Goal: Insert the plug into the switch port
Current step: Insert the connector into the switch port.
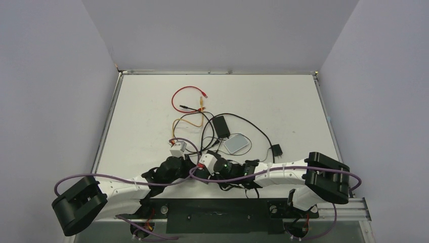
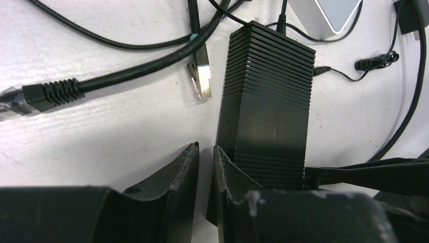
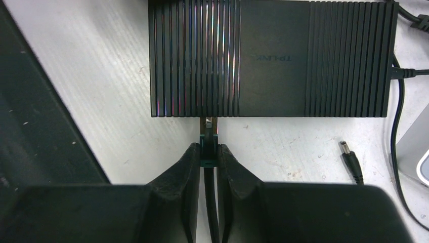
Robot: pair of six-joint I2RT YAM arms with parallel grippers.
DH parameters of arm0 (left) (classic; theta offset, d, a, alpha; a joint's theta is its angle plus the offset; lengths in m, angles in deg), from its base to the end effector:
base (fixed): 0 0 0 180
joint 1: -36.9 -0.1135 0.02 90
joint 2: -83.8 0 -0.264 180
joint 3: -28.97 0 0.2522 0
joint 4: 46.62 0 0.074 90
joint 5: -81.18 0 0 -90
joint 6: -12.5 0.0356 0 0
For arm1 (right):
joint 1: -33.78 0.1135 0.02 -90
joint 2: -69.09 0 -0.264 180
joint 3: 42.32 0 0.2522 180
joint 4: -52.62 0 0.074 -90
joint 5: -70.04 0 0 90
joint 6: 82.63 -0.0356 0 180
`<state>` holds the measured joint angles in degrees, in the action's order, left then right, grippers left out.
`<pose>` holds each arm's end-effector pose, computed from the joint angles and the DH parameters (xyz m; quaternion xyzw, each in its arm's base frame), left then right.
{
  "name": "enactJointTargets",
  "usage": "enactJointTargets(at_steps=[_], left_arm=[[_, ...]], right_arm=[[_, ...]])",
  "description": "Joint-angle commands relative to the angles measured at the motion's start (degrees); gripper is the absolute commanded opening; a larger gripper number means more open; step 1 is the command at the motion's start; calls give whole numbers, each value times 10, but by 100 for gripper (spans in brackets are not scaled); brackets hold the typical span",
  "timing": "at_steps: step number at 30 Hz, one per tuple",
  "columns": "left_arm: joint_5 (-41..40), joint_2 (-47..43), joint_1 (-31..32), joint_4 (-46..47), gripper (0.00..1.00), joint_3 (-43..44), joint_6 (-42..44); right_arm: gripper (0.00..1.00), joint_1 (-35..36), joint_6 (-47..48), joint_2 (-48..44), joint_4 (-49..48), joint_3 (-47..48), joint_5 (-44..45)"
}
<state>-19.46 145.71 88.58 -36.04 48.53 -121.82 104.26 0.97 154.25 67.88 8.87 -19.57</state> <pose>0.1135 -0.1330 0.1191 0.0108 0.8710 -0.3058 0.3844 0.0933 0.2624 0.1526 -0.4963 0.7952 0.2141 0.2748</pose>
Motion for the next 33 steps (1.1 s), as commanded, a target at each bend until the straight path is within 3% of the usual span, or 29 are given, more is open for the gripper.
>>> enactJointTargets(at_steps=[1, 10, 19, 25, 33], left_arm=[[152, -41, 45, -42, 18, 13, -25], [76, -147, 42, -192, 30, 49, -25], [-31, -234, 36, -371, 50, 106, -44], [-85, -249, 34, -457, 54, 148, -58], [-141, -290, 31, -533, 56, 208, -60]], right_arm=[[0, -8, 8, -70, -227, 16, -20], [0, -5, 22, -107, -107, -45, -116], [1, 19, 23, -85, -58, -62, -118], [33, 29, 21, -111, -47, -57, -70], [47, 8, 67, -190, -17, -9, 48]])
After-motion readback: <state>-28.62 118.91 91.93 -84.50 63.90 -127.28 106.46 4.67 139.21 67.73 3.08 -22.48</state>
